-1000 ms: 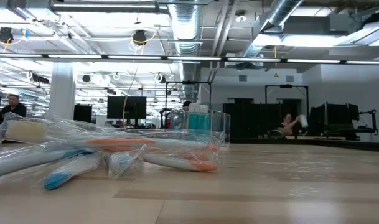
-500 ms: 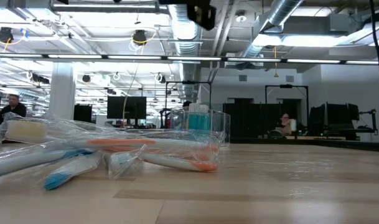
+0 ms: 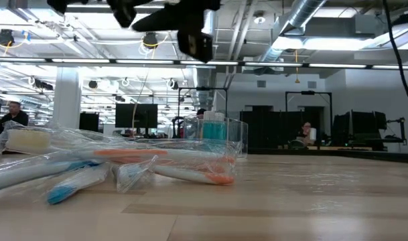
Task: Pick & Place toothbrushing station
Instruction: Put the bottom orange toothbrush into the right section of the transparent organizer
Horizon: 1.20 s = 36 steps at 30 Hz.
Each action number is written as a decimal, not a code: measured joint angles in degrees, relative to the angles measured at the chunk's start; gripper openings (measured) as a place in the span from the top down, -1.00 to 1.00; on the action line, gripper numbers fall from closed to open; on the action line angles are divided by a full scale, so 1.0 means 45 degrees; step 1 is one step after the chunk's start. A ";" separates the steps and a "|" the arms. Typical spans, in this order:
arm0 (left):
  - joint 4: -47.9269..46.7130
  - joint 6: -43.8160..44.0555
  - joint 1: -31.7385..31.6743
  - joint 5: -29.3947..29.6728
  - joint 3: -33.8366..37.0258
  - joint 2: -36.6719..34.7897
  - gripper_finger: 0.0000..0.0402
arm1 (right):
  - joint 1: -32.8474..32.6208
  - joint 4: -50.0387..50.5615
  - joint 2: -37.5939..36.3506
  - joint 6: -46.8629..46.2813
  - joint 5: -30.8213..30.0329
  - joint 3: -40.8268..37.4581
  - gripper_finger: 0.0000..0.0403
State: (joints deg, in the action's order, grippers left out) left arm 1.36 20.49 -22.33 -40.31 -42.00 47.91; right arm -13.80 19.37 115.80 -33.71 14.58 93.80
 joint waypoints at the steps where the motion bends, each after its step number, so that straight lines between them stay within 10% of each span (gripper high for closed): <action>1: -0.0339 -0.0352 -0.0148 0.0096 0.0000 -0.0003 0.34 | -0.0033 0.0008 0.0179 0.0006 -0.0002 0.0205 0.51; 16: -0.2568 -0.2554 -0.2029 0.0349 0.0433 -0.0513 0.33 | -0.0515 0.1838 0.3410 0.0159 0.0379 0.4009 0.51; 36: -0.2358 -0.2787 -0.2632 0.0426 0.2103 -0.1402 0.35 | 0.0129 0.1861 0.4510 0.0152 0.1057 0.4299 0.51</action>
State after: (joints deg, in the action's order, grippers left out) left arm -9.26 7.94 -34.17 -38.39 -32.53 41.60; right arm -13.23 27.75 136.09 -33.03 19.33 113.14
